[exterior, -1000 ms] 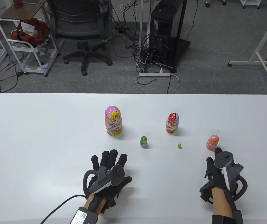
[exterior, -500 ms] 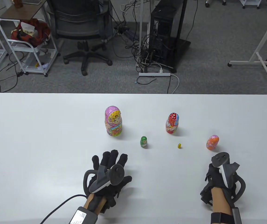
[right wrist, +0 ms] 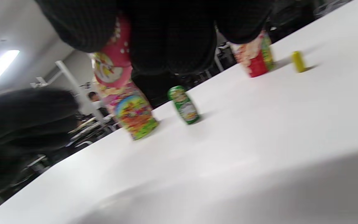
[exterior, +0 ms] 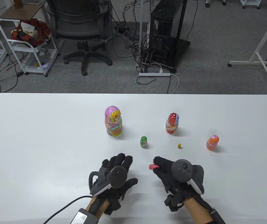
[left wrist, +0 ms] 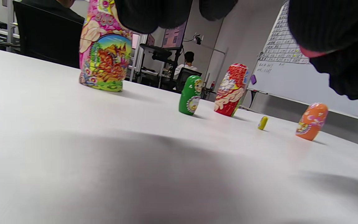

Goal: Nest individual Russian dolls into a nested set

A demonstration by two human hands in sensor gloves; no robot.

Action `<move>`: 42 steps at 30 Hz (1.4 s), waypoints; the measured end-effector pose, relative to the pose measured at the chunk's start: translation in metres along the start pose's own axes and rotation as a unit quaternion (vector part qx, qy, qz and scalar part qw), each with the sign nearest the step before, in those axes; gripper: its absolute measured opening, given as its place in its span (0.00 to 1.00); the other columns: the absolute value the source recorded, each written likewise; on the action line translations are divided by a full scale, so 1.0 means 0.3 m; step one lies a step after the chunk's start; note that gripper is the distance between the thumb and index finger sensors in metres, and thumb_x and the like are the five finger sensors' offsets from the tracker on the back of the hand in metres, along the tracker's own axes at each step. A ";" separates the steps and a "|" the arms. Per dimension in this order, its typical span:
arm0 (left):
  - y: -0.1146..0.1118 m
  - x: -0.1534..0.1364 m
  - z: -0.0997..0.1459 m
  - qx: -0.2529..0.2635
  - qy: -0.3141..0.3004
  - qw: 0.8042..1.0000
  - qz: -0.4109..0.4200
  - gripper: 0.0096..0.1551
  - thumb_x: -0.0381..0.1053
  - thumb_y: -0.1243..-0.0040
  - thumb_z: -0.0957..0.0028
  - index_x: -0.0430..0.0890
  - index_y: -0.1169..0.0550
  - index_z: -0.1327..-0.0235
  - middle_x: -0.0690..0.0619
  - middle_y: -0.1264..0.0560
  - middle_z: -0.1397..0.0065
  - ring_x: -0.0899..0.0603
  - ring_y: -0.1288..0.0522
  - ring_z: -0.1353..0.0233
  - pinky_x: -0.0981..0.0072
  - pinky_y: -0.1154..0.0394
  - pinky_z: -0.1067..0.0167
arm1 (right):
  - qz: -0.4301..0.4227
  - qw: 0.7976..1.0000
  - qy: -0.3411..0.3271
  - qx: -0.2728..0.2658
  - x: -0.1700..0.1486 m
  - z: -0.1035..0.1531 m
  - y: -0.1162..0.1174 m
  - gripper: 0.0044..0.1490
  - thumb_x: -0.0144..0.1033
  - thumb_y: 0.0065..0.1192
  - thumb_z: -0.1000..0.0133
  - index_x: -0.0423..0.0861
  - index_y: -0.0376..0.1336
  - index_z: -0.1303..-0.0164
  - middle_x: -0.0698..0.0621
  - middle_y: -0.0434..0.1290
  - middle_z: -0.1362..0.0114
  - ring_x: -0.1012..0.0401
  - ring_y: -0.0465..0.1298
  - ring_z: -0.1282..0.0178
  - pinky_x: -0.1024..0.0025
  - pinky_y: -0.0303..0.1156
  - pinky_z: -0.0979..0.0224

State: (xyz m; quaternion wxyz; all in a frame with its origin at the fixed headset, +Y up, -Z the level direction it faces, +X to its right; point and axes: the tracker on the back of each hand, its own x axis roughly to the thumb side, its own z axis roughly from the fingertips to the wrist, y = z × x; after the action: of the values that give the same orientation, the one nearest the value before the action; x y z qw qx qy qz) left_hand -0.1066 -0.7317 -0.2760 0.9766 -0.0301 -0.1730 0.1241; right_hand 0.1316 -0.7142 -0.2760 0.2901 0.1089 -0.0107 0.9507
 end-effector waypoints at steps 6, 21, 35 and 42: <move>0.024 0.050 0.016 0.052 -0.042 0.998 0.004 0.47 0.73 0.40 0.58 0.55 0.34 0.26 0.54 0.27 0.25 0.47 0.24 0.30 0.46 0.29 0.30 | 0.023 0.998 -0.056 0.002 0.076 0.031 0.025 0.31 0.50 0.60 0.45 0.60 0.57 0.31 0.58 0.74 0.32 0.61 0.77 0.37 0.57 0.70 0.27; 0.038 0.079 0.036 0.101 -0.070 0.992 -0.006 0.35 0.68 0.33 0.61 0.52 0.19 0.42 0.56 0.13 0.44 0.52 0.14 0.47 0.54 0.20 0.40 | 0.038 0.996 -0.083 0.006 0.099 0.049 0.049 0.30 0.50 0.62 0.45 0.60 0.58 0.32 0.59 0.75 0.32 0.62 0.78 0.37 0.59 0.71 0.26; 0.063 0.047 0.045 0.137 -0.051 0.989 0.024 0.35 0.70 0.33 0.61 0.52 0.17 0.45 0.56 0.12 0.48 0.53 0.13 0.49 0.55 0.18 0.42 | 0.045 0.996 -0.063 -0.052 0.098 0.057 0.015 0.30 0.51 0.62 0.45 0.60 0.58 0.33 0.59 0.74 0.33 0.61 0.77 0.37 0.57 0.70 0.26; 0.052 0.020 0.039 0.132 -0.039 0.990 0.011 0.35 0.69 0.32 0.61 0.52 0.18 0.44 0.55 0.12 0.47 0.52 0.13 0.49 0.54 0.19 0.42 | 0.254 0.964 -0.045 0.058 0.069 0.027 0.098 0.30 0.48 0.69 0.48 0.58 0.62 0.35 0.55 0.76 0.35 0.57 0.78 0.41 0.50 0.69 0.28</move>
State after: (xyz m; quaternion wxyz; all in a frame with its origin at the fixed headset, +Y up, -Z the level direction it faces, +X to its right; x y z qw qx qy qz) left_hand -0.1087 -0.7150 -0.2646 0.9629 0.1023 -0.1931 0.1582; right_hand 0.1003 -0.7279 -0.2625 0.0317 0.1618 0.0037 0.9863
